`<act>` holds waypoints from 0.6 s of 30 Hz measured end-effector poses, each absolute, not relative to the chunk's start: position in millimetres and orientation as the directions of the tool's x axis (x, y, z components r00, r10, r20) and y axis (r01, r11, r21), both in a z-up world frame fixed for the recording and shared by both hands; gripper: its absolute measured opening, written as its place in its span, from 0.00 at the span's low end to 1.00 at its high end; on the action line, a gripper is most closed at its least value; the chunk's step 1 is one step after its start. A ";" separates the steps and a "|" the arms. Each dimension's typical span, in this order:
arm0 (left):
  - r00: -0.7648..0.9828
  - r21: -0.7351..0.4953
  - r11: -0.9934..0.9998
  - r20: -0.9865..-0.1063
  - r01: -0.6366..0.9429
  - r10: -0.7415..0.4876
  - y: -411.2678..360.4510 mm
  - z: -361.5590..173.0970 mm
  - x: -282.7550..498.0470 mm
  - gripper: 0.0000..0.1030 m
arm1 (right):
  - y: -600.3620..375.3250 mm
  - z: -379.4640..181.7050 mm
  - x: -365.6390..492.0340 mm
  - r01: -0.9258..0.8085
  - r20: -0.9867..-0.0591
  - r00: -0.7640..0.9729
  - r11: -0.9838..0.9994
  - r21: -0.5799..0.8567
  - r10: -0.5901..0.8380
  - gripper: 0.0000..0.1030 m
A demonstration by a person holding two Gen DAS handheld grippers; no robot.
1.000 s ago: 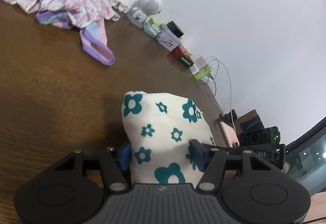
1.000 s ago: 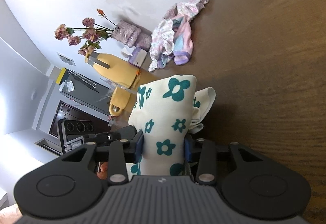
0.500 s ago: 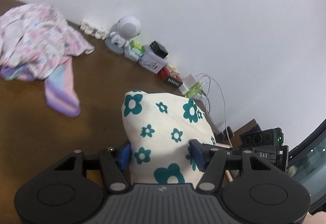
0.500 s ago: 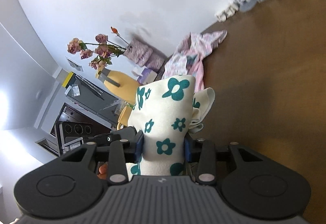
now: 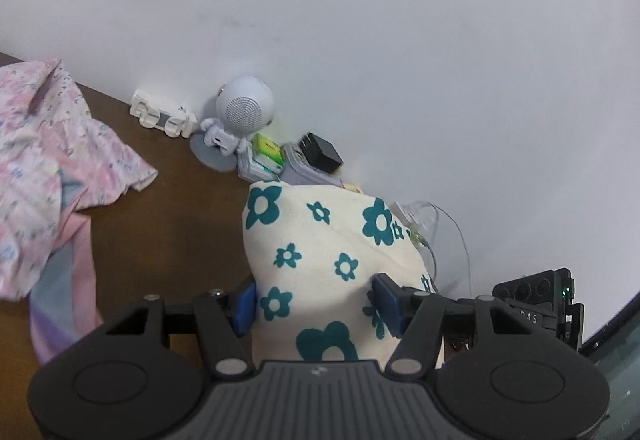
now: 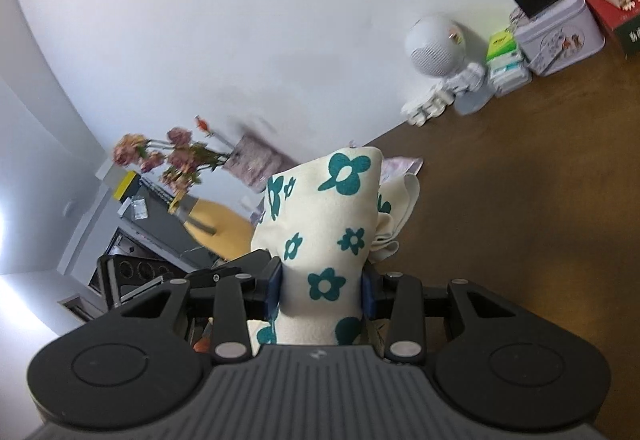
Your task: Fold clothes
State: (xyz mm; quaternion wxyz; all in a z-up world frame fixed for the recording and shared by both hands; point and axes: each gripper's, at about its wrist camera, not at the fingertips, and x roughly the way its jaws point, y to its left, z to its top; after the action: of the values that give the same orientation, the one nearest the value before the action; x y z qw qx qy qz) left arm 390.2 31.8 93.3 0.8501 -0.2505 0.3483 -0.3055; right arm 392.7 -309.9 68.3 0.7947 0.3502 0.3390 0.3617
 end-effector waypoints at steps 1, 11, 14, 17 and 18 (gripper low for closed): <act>0.565 -0.648 0.683 -0.441 0.336 -0.697 31.0 89.5 400.6 0.57 | -311.0 66.2 401.8 -0.333 -0.289 0.513 0.498 0.801 0.808 0.36; 0.546 -0.681 0.675 -0.464 0.284 -0.698 10.5 47.7 494.7 0.58 | -330.4 26.6 483.2 -0.261 -0.306 0.576 0.525 0.810 0.758 0.36; 0.540 -0.692 0.674 -0.475 0.258 -0.695 7.3 33.1 517.6 0.58 | -334.4 12.3 505.8 -0.229 -0.317 0.593 0.533 0.814 0.740 0.36; 0.534 -0.694 0.676 -0.485 0.246 -0.692 4.5 23.4 537.6 0.58 | -334.9 0.9 523.6 -0.209 -0.332 0.604 0.546 0.812 0.725 0.36; 0.532 -0.693 0.678 -0.488 0.246 -0.692 3.5 22.0 543.1 0.58 | -335.3 -2.5 528.7 -0.205 -0.332 0.607 0.546 0.812 0.722 0.36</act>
State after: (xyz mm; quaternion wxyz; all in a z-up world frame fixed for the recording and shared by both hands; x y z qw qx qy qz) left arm 543.1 3.5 22.0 0.8277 -0.2843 0.3923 -0.2831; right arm 528.7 -335.3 -2.5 0.8113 0.3815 0.3387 0.2855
